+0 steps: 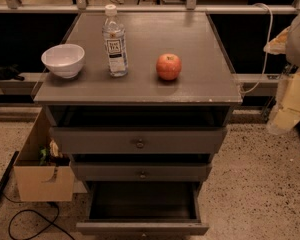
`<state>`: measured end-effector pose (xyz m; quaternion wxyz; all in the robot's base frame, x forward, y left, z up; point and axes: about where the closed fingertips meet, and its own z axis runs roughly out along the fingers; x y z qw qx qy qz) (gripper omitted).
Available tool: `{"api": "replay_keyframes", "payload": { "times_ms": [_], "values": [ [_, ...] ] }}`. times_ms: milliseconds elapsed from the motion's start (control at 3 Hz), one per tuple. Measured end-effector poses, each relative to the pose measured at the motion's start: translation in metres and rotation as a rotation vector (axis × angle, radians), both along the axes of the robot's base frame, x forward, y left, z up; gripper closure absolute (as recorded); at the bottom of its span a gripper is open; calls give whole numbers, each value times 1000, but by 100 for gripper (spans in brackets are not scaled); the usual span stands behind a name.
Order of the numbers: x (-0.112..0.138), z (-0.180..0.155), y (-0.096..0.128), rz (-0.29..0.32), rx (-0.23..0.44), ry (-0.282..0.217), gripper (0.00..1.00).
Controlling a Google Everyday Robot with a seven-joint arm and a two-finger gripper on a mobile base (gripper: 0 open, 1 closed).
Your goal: Close bottom drawer
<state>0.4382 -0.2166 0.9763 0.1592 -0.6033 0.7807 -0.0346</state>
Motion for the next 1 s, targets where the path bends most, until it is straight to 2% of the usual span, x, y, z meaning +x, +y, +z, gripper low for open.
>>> {"api": "replay_keyframes", "payload": {
  "times_ms": [333,667,1000],
  "values": [
    [0,1,0,-1,1,-3,0],
    [-9,2,-2,-18,47,-24,0],
    [-23,-12,-8,-22,117,-42,0]
  ]
}}
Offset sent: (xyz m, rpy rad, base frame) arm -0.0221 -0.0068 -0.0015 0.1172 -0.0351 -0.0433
